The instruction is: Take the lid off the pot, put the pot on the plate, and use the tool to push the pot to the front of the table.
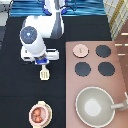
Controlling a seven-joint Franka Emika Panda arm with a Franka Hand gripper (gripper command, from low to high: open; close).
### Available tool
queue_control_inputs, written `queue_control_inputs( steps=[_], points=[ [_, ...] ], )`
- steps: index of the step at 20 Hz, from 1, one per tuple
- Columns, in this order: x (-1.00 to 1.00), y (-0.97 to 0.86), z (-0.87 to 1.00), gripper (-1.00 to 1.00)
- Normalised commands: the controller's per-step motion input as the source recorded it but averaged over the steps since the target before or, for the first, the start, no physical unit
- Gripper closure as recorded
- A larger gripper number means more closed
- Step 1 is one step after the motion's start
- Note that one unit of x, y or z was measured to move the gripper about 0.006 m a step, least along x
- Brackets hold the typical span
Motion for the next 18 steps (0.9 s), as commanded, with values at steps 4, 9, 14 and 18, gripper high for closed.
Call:
queue_control_inputs(
  steps=[4, 9, 14, 18],
  points=[
    [-0.97, 0.27, 0.29, -1.00],
    [-0.63, 0.29, 0.89, -1.00],
    [-0.16, 0.27, 1.00, -1.00],
    [0.00, 0.21, 1.00, -1.00]
  ],
)
